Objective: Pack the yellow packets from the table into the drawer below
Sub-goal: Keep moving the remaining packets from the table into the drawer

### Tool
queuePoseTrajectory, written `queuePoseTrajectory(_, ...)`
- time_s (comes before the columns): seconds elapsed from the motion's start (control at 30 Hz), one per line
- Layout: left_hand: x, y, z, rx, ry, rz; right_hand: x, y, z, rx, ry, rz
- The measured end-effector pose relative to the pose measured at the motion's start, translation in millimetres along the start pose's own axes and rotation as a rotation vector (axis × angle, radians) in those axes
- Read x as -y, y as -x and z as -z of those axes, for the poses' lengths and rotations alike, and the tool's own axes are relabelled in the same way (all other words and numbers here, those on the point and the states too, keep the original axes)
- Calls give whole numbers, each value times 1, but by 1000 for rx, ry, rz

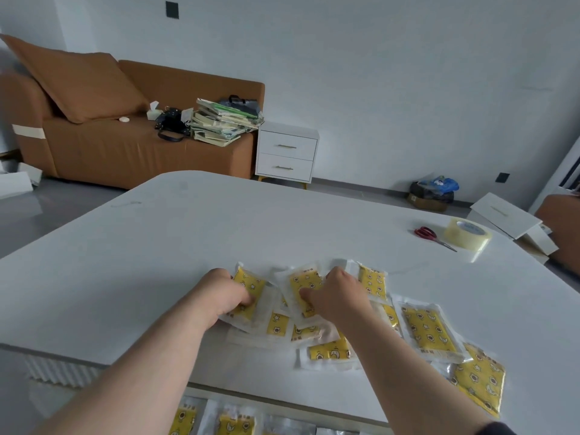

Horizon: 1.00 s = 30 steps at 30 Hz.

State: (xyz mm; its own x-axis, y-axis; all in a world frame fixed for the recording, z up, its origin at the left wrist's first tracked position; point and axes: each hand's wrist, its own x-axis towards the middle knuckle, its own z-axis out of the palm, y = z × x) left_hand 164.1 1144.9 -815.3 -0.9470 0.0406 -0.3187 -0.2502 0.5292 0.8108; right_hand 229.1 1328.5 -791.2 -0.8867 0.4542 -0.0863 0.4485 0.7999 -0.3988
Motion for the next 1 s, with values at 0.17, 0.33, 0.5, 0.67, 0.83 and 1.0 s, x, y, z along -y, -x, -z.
queuePoseTrajectory(0.17,1,1,1,25,3,-15,18,-12,1,76,-47,-62)
queuePoseTrajectory(0.33,1,2,1,28,1,-24,22,-14,4,149,-220,-102)
queuePoseTrajectory(0.5,0,3,3,27,3,-15,19,-11,6,91,-441,-29)
queuePoseTrajectory(0.67,-4,7,5,18,29,11,0,-5,15,-15,-701,-18)
queuePoseTrajectory(0.83,-15,23,-2,-43,-182,42,-32,13,33,-4,-918,-121)
queuePoseTrajectory(1.0,-26,45,-18,-55,-543,15,-57,35,39,83,-1073,-201)
